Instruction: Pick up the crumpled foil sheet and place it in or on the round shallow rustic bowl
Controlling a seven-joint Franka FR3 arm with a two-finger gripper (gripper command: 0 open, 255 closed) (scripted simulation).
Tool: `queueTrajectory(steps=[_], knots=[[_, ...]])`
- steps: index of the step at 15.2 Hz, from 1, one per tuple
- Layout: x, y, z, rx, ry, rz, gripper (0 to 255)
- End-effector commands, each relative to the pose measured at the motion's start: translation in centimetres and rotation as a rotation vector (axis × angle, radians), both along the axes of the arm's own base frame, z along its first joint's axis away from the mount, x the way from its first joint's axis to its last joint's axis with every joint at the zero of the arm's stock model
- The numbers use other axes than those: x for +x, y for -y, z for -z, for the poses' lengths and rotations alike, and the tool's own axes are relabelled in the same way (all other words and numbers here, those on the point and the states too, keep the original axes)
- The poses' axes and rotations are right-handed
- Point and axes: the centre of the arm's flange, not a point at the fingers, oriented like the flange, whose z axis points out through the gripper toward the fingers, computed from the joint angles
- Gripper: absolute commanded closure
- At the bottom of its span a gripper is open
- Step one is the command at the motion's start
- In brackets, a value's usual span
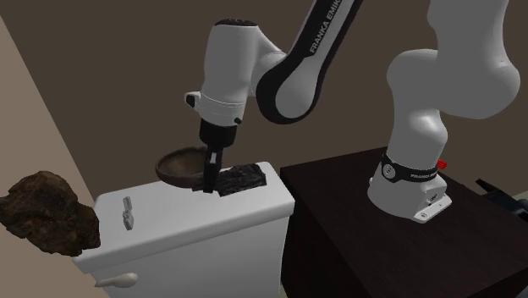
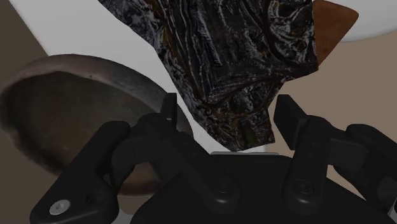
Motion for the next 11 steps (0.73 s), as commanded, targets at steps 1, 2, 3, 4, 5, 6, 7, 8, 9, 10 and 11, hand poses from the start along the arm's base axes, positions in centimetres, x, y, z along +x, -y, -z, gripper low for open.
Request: queueTrajectory(steps=[1,2,3,4,5,6,7,8,9,10,11], knots=[[-0.1,0.0,-1.0,0.0,-0.001,0.0,255],[-0.1,0.0,-1.5,0.0,-0.001,0.0,255],[-0.1,0.0,-2.0,0.0,-0.001,0.0,255],[-0.1,0.0,-2.6,0.0,-0.001,0.0,255],[-0.1,0.0,-3.1,0.0,-0.001,0.0,255],[-0.1,0.0,-3.6,0.0,-0.001,0.0,255],[-0.1,0.0,-4.2,0.0,-0.001,0.0,255],[-0.1,0.0,-4.7,0.0,-0.001,0.0,255],[-0.1,0.0,-5.2,0.0,-0.001,0.0,255],[-0.1,0.0,-5.7,0.0,-0.001,0.0,255],[-0.1,0.0,-6.3,0.0,-0.001,0.0,255]])
